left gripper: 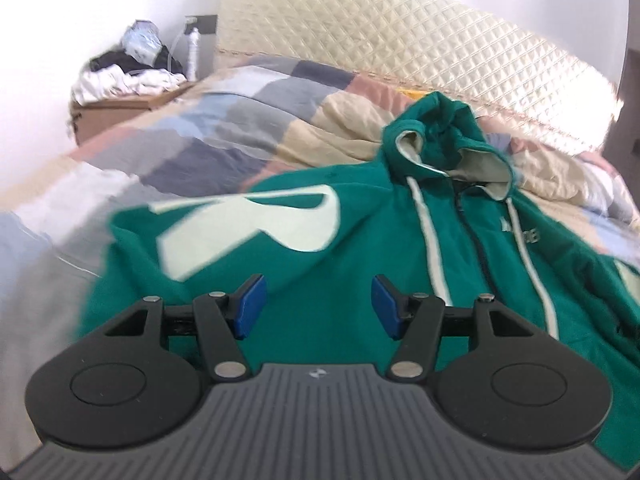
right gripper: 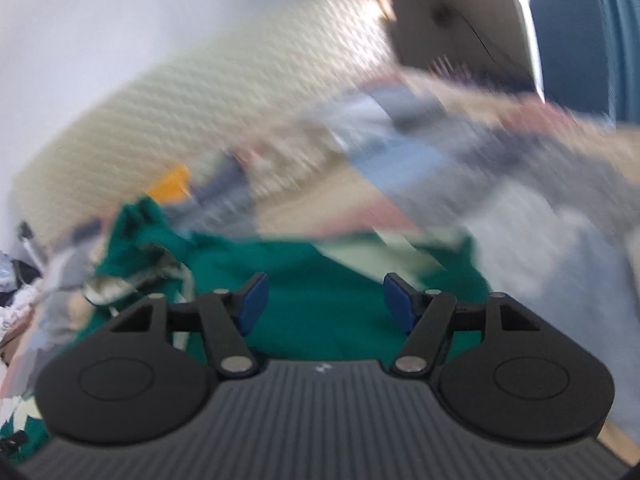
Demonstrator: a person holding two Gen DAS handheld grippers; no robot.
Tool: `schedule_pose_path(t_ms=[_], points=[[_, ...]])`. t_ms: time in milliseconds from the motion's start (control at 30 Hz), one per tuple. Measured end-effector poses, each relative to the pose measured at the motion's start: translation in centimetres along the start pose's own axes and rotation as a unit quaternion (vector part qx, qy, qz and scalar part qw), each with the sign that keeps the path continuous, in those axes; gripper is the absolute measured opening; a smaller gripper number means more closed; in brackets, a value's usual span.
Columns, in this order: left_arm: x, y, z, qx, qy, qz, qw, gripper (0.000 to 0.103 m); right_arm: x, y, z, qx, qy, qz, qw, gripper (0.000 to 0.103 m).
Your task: Fold large clothes
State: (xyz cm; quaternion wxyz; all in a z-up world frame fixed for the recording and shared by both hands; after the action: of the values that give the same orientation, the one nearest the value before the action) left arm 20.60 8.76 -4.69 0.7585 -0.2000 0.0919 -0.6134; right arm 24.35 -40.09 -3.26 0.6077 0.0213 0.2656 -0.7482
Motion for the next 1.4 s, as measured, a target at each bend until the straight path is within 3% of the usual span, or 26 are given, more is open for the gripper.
schedule_pose_path(t_ms=[133,200,267,400,500,667,733,833,900,967,1033,1100,1167,1233,1400], points=[[-2.6,-0.9,1.5,-0.014,0.009,0.007,0.9998,0.065,3.3,1.5,-1.6,-0.049,0.019,-0.026,0.998,0.067],[-4.0,-1.1,1.7,-0.014,0.027,0.035,0.9989,0.076,3.6,2.7,-2.7,-0.073,0.008,-0.024,0.997,0.068],[-5.1,-0.9,1.0,-0.026,0.048,0.025,0.9982,0.077,3.3,3.7,-3.6,-0.088,-0.015,-0.025,0.996,0.078],[-6.1,0.1,-0.5,-0.042,0.071,0.009,0.9965,0.077,2.0,4.5,-5.0,-0.095,-0.084,-0.002,0.992,0.080],[-5.8,1.2,-1.2,-0.047,0.108,0.027,0.9927,0.080,0.7,5.9,-6.4,-0.119,-0.139,0.008,0.983,0.082],[-5.8,4.5,-2.5,-0.057,0.167,0.044,0.9834,0.080,-0.7,7.6,-8.6,-0.140,-0.244,-0.042,0.959,0.082],[-6.5,5.5,-2.9,-0.061,0.179,0.067,0.9796,0.080,-0.8,8.0,-8.5,-0.138,-0.249,-0.057,0.957,0.081],[-7.1,6.0,-3.6,-0.064,0.211,0.101,0.9700,0.080,-0.4,8.8,-8.1,-0.133,-0.240,-0.086,0.958,0.062],[-7.6,6.3,-3.9,-0.067,0.222,0.121,0.9652,0.080,0.1,8.9,-7.5,-0.125,-0.220,-0.105,0.962,0.041],[-8.4,6.4,-3.7,-0.061,0.224,0.133,0.9636,0.079,0.5,8.7,-6.7,-0.111,-0.198,-0.120,0.966,0.032],[-9.1,6.3,-3.3,-0.049,0.236,0.144,0.9597,0.070,0.6,8.2,-6.0,-0.093,-0.201,-0.128,0.967,0.030],[-9.6,6.2,-2.9,-0.036,0.274,0.147,0.9496,0.048,1.0,7.7,-4.9,-0.073,-0.224,-0.145,0.961,0.028],[-10.7,5.8,-2.2,-0.020,0.303,0.153,0.9404,0.042,1.5,7.4,-3.3,-0.047,-0.254,-0.159,0.953,0.027],[-12.1,5.3,-1.4,-0.022,0.303,0.149,0.9410,0.039,2.3,7.3,-1.5,-0.020,-0.299,-0.177,0.938,0.027],[-16.1,4.4,2.6,-0.032,0.287,0.139,0.9472,0.035,6.0,7.8,6.1,0.021,-0.319,-0.219,0.922,0.027]])
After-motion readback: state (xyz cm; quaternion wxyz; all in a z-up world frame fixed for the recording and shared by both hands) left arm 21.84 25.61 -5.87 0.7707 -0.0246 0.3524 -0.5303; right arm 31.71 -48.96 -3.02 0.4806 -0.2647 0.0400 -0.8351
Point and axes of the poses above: each gripper's, at about its wrist camera, not at the fingertips, and y roughly the way its jaws point, x to its right, z to its top, the point moved 5 cm from there along y, roughly the way its jaws point, and after that the axes turned 8 degrees about x, right-handed, at the moved point
